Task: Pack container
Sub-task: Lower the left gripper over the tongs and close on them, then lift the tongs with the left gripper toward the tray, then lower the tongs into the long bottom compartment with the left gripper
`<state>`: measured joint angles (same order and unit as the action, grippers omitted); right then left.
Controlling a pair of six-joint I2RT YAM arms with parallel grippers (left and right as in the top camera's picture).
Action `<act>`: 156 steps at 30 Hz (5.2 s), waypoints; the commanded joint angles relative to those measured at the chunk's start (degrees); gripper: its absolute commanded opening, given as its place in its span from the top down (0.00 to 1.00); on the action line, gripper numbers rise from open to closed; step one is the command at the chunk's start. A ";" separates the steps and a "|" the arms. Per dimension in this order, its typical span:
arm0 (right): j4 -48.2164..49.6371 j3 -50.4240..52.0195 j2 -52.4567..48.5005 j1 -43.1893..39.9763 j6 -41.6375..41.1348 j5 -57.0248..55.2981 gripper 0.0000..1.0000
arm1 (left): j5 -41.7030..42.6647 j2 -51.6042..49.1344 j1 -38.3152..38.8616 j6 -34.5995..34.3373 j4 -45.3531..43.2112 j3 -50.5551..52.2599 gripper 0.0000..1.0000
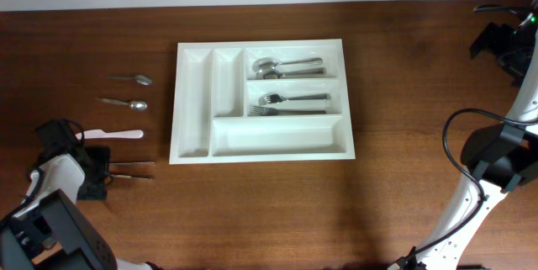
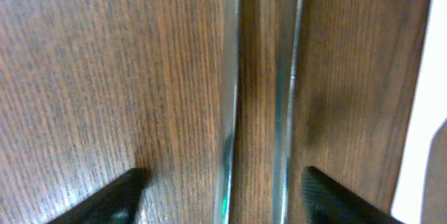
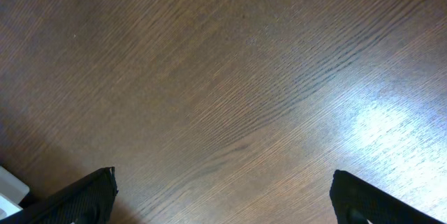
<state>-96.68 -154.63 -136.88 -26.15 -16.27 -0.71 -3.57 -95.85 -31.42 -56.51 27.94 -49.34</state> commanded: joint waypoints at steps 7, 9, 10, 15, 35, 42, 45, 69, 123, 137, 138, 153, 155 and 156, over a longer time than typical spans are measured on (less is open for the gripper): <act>0.00 -0.85 1.62 0.26 0.20 0.28 0.01 | 1.07 -2.67 -0.09 -1.99 1.07 0.07 0.83; -0.02 -0.85 1.62 0.26 0.20 0.28 0.01 | 1.05 -2.67 -0.09 -1.97 2.75 0.07 0.98; 0.00 -0.85 1.62 0.26 0.20 0.28 0.01 | 1.05 -2.67 -0.09 -1.97 4.02 0.07 0.98; 0.00 -0.85 1.62 0.26 0.20 0.28 0.01 | 1.51 -2.58 -0.09 1.36 7.54 0.04 0.98; -0.02 -0.85 1.62 0.26 0.20 0.28 0.01 | 2.93 14.03 -0.09 24.28 16.26 -12.85 0.98; 0.00 -0.85 1.62 0.26 0.20 0.28 0.01 | 10.69 20.79 0.15 31.74 16.22 -14.69 0.98; -0.02 -0.85 1.62 0.26 0.20 0.28 0.01 | 11.54 21.31 2.71 34.03 15.80 -14.69 0.98; 0.00 -0.85 1.62 0.26 0.20 0.28 0.01 | -11.80 13.33 48.33 -18.36 5.09 -14.67 0.98; 0.00 -0.85 1.62 0.26 0.20 0.28 0.01 | -19.78 3.72 70.18 -57.48 1.25 -14.67 0.98; 0.00 -0.85 1.62 0.26 0.20 0.28 0.01 | -14.19 -1.70 71.78 -57.48 1.18 -14.67 0.98; 0.00 -0.85 1.62 0.26 0.20 0.28 0.01 | -14.23 -1.73 71.78 -57.48 1.33 -14.67 0.98; 0.00 -0.85 1.62 0.26 0.20 0.28 0.01 | -10.34 -6.58 71.76 -57.48 0.72 -14.69 0.94; -0.02 -0.85 1.62 0.26 0.20 0.28 0.01 | -10.49 -6.58 71.76 -57.46 -0.35 -14.69 0.68; 0.00 -0.85 1.62 0.26 0.20 0.28 0.01 | -10.80 -6.58 71.76 -57.46 -0.87 -14.69 0.51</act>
<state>-96.66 -154.63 -136.88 -26.15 -16.27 -0.71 -14.57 -102.37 40.34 -113.78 28.05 -63.26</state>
